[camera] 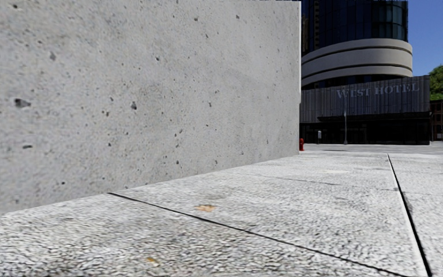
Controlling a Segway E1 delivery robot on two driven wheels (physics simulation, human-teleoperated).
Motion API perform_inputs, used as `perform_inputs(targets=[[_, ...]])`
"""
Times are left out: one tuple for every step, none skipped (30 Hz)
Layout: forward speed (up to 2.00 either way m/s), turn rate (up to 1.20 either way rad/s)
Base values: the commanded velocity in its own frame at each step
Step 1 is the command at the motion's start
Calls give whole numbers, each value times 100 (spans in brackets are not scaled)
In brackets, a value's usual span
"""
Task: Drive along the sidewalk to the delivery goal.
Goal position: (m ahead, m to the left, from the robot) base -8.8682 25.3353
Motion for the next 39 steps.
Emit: perform_inputs(targets=[[0,120],[0,120],[0,120],[0,120],[0,120],[0,120],[0,120],[0,120],[0,120],[0,120],[0,120],[0,120],[0,120],[0,120],[0,120],[0,120],[0,120],[0,120],[0,120],[0,120],[0,120],[0,120],[0,120],[0,120],[0,120],[0,120],[0,120],[0,120],[0,120],[0,120],[0,120],[0,120],[0,120],[0,120],[0,120],[0,120],[0,120],[0,120],[0,120]])
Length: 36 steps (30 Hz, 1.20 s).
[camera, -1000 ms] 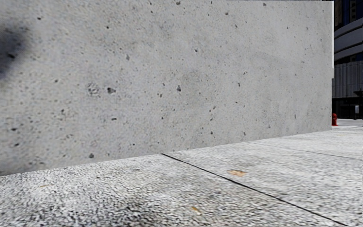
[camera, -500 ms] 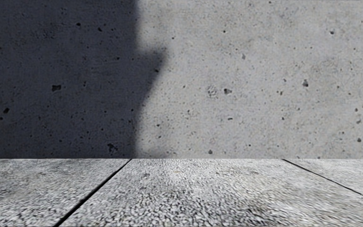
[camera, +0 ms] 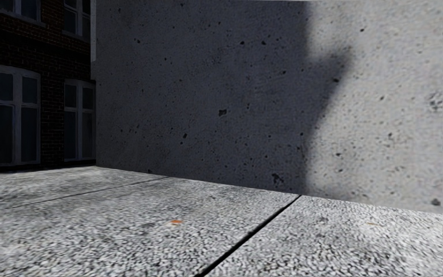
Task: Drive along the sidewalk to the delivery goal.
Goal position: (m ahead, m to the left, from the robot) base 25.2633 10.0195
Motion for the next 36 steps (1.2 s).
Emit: perform_inputs(targets=[[0,120],[0,120],[0,120],[0,120],[0,120],[0,120],[0,120],[0,120],[0,120],[0,120],[0,120],[0,120],[0,120],[0,120],[0,120],[0,120],[0,120],[0,120],[0,120],[0,120],[0,120],[0,120],[0,120],[0,120],[0,120],[0,120],[0,120],[0,120],[0,120],[0,120],[0,120],[0,120],[0,120],[0,120],[0,120],[0,120]])
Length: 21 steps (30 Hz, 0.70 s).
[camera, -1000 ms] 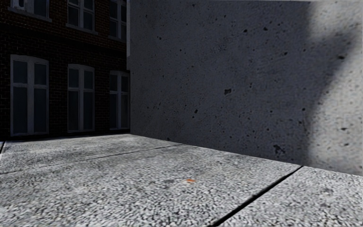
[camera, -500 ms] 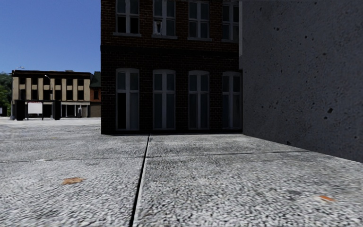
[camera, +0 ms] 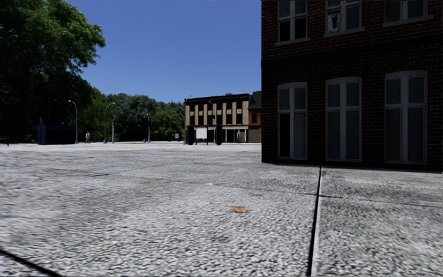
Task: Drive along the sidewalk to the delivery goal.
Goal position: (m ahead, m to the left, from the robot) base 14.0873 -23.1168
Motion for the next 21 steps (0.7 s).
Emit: perform_inputs(targets=[[0,120],[0,120],[0,120],[0,120],[0,120],[0,120],[0,68],[0,0],[0,0],[0,0],[0,0],[30,0],[74,0],[111,0],[137,0],[137,0],[147,0],[158,0],[167,0],[182,0],[192,0]])
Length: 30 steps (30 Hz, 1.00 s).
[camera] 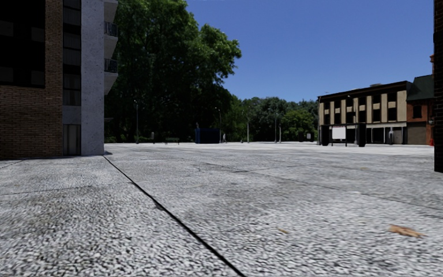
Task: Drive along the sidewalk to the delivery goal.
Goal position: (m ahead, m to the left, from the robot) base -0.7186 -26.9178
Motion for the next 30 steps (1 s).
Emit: perform_inputs(targets=[[192,0],[200,0],[200,0],[200,0],[200,0],[200,0],[200,0],[200,0],[200,0],[200,0],[200,0],[200,0],[200,0],[200,0],[200,0],[200,0],[200,0],[200,0],[200,0],[200,0],[200,0],[200,0],[200,0],[200,0],[200,0],[200,-33],[200,-119],[200,-119],[200,-119],[200,-118]])
